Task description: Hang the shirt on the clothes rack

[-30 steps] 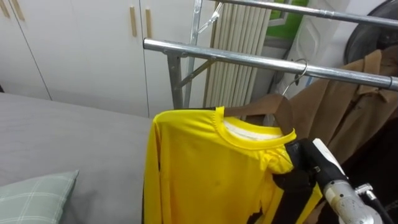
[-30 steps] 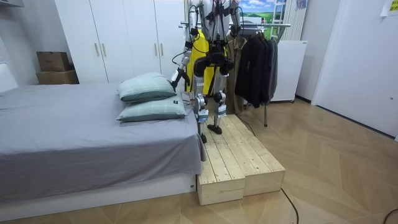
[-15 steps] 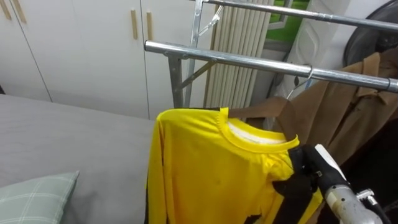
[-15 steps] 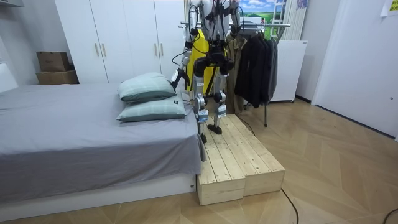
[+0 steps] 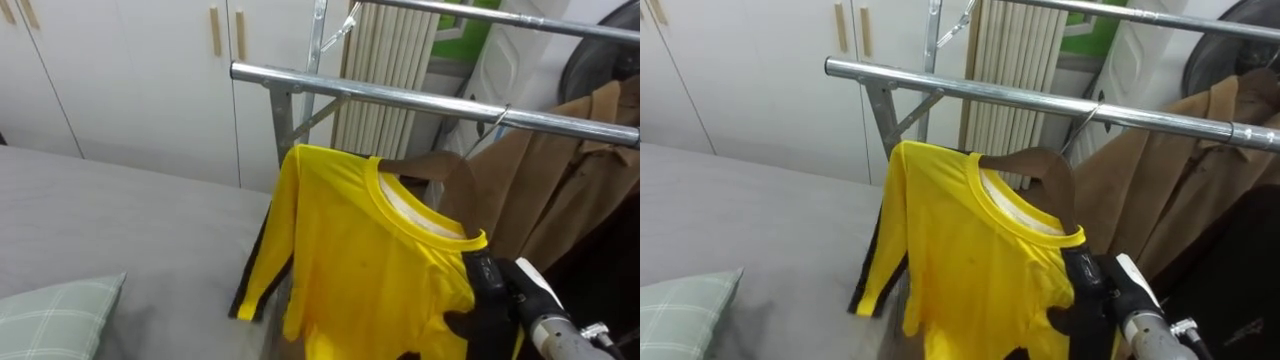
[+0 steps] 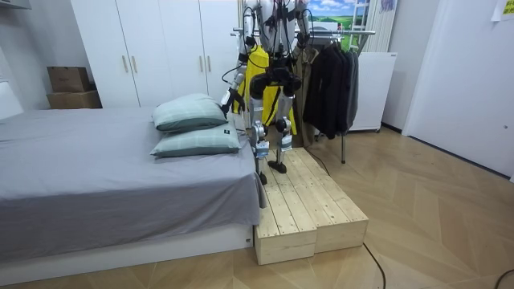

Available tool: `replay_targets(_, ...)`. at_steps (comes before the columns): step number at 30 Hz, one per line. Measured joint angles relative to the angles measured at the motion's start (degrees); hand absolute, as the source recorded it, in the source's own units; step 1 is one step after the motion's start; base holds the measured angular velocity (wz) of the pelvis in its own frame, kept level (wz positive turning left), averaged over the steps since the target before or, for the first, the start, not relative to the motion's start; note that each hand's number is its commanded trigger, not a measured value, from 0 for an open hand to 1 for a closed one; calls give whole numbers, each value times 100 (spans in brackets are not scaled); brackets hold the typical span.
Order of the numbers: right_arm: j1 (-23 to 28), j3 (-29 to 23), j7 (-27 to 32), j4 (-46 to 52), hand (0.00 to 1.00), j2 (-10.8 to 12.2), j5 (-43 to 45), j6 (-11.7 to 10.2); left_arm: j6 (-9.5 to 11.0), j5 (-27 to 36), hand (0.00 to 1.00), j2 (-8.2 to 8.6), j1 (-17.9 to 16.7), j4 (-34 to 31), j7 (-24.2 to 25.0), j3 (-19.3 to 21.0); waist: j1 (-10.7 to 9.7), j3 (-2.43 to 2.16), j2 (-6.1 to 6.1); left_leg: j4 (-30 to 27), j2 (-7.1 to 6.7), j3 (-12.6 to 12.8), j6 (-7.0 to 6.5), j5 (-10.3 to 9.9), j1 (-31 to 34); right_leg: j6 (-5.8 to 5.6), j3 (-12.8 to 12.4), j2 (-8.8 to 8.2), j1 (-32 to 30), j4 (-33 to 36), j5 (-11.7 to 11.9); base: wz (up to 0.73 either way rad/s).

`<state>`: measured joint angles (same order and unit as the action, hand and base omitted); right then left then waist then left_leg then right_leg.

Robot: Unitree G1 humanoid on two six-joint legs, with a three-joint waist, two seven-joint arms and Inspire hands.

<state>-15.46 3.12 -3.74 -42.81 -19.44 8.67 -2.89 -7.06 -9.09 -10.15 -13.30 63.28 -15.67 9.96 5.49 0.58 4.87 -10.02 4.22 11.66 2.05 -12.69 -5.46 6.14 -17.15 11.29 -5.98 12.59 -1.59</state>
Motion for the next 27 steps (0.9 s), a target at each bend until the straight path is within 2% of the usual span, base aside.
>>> replay_targets(6,-4,-2,-4,-141,0,-11,1,15,12,1,0,0,4,11,0,1,2,5,9,3,-5,-4,-1,0,-3,-39,-5,-1,-4,-2,-48,0)
replay_targets(15,-18,-3,-10,-142,0,-23,30,53,76,17,0,0,4,38,-20,5,17,11,20,5,-7,-12,0,1,-7,-26,-10,-1,-1,2,-43,0)
replay_targets(20,-18,-5,-16,-136,0,-29,-5,59,84,77,0,-1,33,37,-20,62,42,18,34,14,-10,-3,-4,-1,1,-38,-111,31,-13,4,-49,-2)
replay_targets(27,-26,-50,-131,191,0,-46,41,204,85,119,0,-2,77,86,-20,101,104,16,21,39,10,30,0,1,32,33,-83,50,-91,19,8,-5)
